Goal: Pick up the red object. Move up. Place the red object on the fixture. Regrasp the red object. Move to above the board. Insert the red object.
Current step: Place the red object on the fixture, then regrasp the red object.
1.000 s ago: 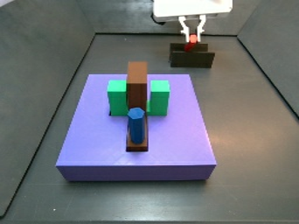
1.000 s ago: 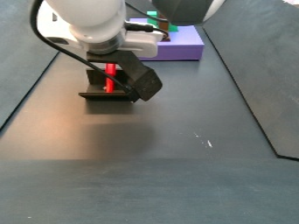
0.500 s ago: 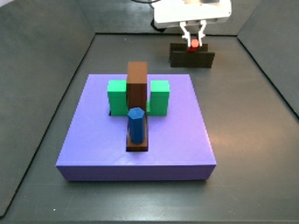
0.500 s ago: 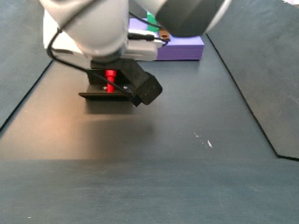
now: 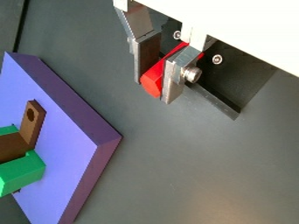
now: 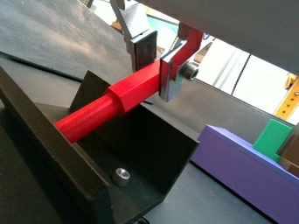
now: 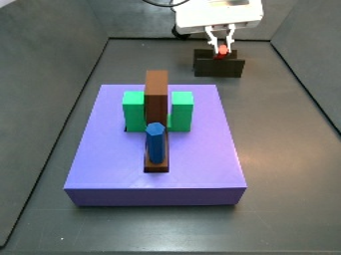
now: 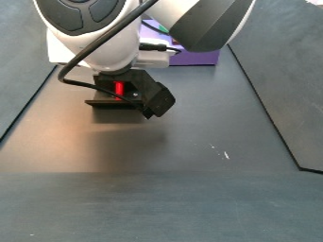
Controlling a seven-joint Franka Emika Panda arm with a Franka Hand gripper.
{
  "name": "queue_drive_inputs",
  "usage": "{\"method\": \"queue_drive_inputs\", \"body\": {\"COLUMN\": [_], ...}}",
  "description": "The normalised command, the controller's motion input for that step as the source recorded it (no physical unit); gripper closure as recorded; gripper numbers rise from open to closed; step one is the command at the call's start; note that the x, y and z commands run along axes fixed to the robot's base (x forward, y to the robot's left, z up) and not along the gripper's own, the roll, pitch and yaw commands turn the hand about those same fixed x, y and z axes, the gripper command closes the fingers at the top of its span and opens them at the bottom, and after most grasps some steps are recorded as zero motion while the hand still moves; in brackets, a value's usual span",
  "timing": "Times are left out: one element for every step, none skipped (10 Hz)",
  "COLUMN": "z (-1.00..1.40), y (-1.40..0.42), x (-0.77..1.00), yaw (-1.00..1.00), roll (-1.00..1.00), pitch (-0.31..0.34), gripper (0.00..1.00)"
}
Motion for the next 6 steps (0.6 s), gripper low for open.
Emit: {"method": "queue_drive_inputs", "body": {"z": [0.00, 0.36, 0.40, 0.42, 0.45, 0.48], "y": [0.00, 0.16, 0.18, 0.13, 0.00, 0.00], "x": [0.00, 0.07, 0.05, 0.00, 0.00, 0.00], "yaw": [0.00, 0.00, 0.00, 0.00, 0.01, 0.03], "roll": [0.00, 0.09, 0.10, 0.29, 0.77, 0.95], "pitch": [0.000, -0.131, -0.177, -0.137, 0.000, 0.000], "gripper": [0.00, 0.00, 0.00, 0.00, 0.00, 0.00]}}
